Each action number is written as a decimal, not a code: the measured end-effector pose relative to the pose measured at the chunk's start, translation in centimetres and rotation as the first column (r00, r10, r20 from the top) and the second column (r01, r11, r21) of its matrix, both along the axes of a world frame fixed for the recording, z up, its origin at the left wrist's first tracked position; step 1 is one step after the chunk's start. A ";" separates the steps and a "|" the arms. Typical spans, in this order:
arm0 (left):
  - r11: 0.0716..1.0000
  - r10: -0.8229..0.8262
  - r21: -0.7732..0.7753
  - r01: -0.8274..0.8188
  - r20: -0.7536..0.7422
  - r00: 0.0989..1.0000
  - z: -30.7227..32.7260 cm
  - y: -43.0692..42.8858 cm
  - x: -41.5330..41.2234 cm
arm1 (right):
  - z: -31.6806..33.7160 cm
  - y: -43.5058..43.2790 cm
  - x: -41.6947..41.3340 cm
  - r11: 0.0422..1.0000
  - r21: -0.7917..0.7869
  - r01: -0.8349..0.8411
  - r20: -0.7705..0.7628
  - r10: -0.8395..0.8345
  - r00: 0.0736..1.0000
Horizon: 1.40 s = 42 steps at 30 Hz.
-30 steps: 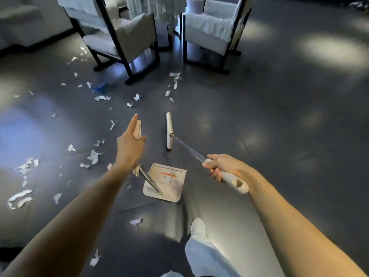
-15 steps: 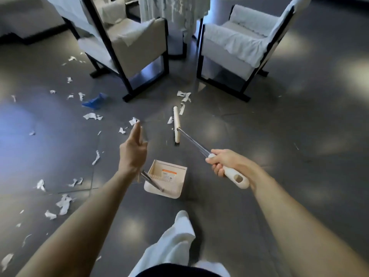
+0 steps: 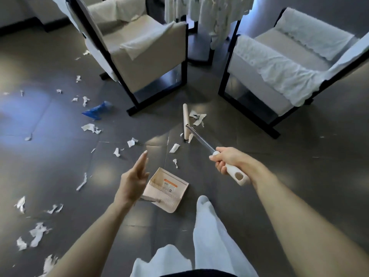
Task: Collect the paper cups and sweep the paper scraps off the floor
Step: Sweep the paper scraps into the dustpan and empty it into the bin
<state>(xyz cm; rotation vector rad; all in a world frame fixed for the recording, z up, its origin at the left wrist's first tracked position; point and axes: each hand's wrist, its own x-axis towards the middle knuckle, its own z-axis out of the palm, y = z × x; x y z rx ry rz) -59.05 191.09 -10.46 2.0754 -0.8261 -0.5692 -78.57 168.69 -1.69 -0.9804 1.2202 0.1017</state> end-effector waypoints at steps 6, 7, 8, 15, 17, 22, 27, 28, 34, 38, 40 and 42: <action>0.991 0.136 -0.015 -0.136 0.060 0.989 -0.5 -5.3 1.9 | -0.1 -11.0 2.5 0.999 0.030 -0.036 -0.029 0.037 0.999; 0.986 0.169 -0.018 -0.168 0.022 0.985 -0.6 -6.1 2.3 | -0.3 -12.6 3.0 0.998 0.037 -0.041 -0.034 0.042 0.999; 0.981 0.195 -0.016 -0.195 -0.005 0.981 -0.7 -7.0 2.6 | -0.5 -14.2 3.4 0.998 0.046 -0.047 -0.040 0.049 0.998; 0.979 0.202 -0.019 -0.201 0.020 0.979 -1.0 -14.1 4.6 | -3.2 -23.5 7.1 0.993 0.045 -0.108 -0.132 0.113 0.985; 0.979 0.202 -0.015 -0.202 0.020 0.979 -1.0 -15.3 5.2 | -4.2 -25.6 8.4 0.990 0.013 -0.141 -0.157 0.142 0.977; 0.981 0.193 -0.013 -0.193 0.099 0.976 -1.0 -16.6 6.6 | -7.9 -29.5 10.9 0.945 -0.084 -0.316 -0.292 0.279 0.915; 0.976 0.215 -0.058 -0.210 0.107 0.971 -0.8 -18.1 7.1 | -11.0 -30.0 10.8 0.821 -0.034 -0.570 -0.453 0.495 0.742; 0.976 0.216 -0.060 -0.210 0.128 0.968 -0.8 -18.6 7.2 | -11.1 -29.5 10.6 0.801 -0.005 -0.598 -0.462 0.528 0.712; 0.979 0.202 -0.054 -0.198 0.078 0.976 -0.7 -21.0 8.6 | -8.1 -25.6 8.1 0.763 0.101 -0.638 -0.442 0.609 0.659; 0.985 0.167 -0.041 -0.170 -0.076 0.983 -0.5 -21.8 9.4 | -4.7 -22.0 5.8 0.750 0.212 -0.626 -0.384 0.653 0.653; 0.986 0.164 -0.027 -0.167 -0.092 0.982 -0.2 -21.4 9.7 | -3.2 -20.2 4.8 0.717 0.248 -0.652 -0.356 0.693 0.627; 0.989 0.144 -0.008 -0.145 -0.097 0.985 0.0 -20.6 9.6 | -1.9 -18.6 3.9 0.700 0.251 -0.669 -0.351 0.709 0.611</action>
